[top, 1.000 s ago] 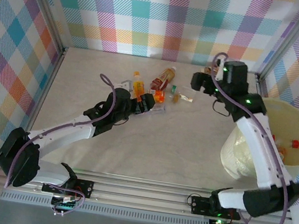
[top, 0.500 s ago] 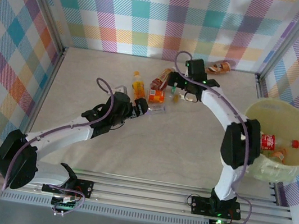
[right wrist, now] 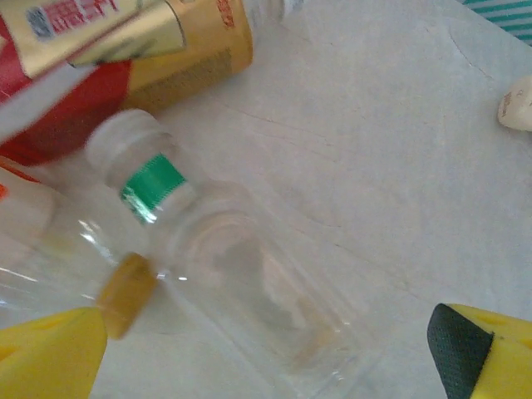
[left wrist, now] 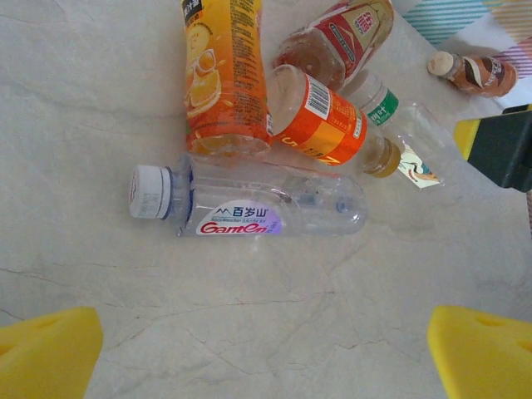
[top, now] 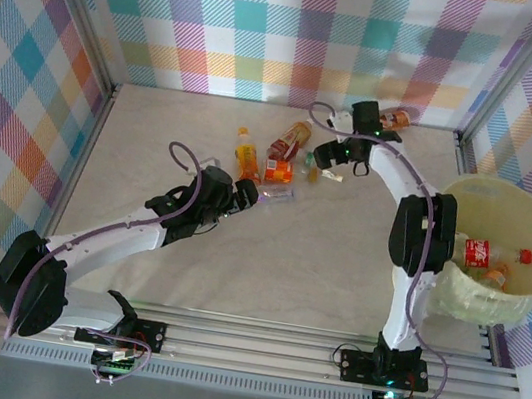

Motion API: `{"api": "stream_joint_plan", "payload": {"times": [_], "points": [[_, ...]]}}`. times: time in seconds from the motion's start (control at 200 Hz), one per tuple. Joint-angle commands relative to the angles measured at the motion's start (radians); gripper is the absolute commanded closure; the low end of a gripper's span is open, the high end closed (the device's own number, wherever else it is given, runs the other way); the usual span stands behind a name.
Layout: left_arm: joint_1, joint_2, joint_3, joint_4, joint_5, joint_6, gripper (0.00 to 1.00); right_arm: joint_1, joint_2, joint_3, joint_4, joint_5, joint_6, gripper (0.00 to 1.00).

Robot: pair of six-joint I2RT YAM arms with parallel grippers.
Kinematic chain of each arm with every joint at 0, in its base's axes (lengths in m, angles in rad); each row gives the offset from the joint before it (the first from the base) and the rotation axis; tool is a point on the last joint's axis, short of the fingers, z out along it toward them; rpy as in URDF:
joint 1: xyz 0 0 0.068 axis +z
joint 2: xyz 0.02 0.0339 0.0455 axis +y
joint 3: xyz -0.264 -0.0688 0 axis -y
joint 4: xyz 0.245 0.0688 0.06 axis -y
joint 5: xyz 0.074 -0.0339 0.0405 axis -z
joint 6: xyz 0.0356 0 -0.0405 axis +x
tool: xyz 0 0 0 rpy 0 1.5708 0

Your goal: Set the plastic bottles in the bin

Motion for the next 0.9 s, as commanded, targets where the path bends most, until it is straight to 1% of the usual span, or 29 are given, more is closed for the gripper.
{"api": "stream_joint_plan", "payload": {"times": [0.0, 0.055, 0.105, 0.295, 0.41, 0.545, 0.705, 0.82, 0.85, 0.895], "points": [[0.006, -0.033, -0.008, -0.002, -0.003, -0.004, 0.0, -0.009, 0.064, 0.055, -0.135, -0.075, -0.214, 0.01], [0.006, -0.042, -0.019, 0.023, 0.022, 0.02, 0.0, -0.012, 0.084, 0.076, -0.176, -0.107, -0.287, 0.01], [0.007, -0.048, -0.023, 0.041, 0.041, 0.04, 0.0, -0.012, 0.105, 0.09, -0.198, -0.112, -0.338, 0.01], [0.006, -0.075, -0.03, 0.043, 0.05, 0.067, 0.0, -0.012, 0.219, 0.201, -0.256, -0.048, -0.439, 0.02], [0.006, -0.098, -0.047, 0.06, 0.05, 0.078, 0.0, -0.011, 0.252, 0.232, -0.278, -0.035, -0.479, 0.06], [0.006, -0.121, -0.074, 0.086, 0.038, 0.076, 0.0, -0.01, 0.255, 0.217, -0.239, -0.053, -0.499, 0.1], [0.006, -0.122, -0.078, 0.119, 0.083, 0.095, 0.0, -0.002, 0.255, 0.217, -0.219, -0.08, -0.481, 0.12], [0.006, -0.121, -0.075, 0.15, 0.116, 0.112, 0.0, 0.001, 0.248, 0.211, -0.216, -0.086, -0.463, 0.18], [0.005, -0.121, -0.075, 0.153, 0.121, 0.115, 0.0, 0.001, 0.243, 0.203, -0.209, -0.08, -0.459, 0.24], [0.005, -0.121, -0.074, 0.158, 0.13, 0.119, 0.0, 0.001, 0.23, 0.182, -0.189, -0.069, -0.452, 0.29]]}}
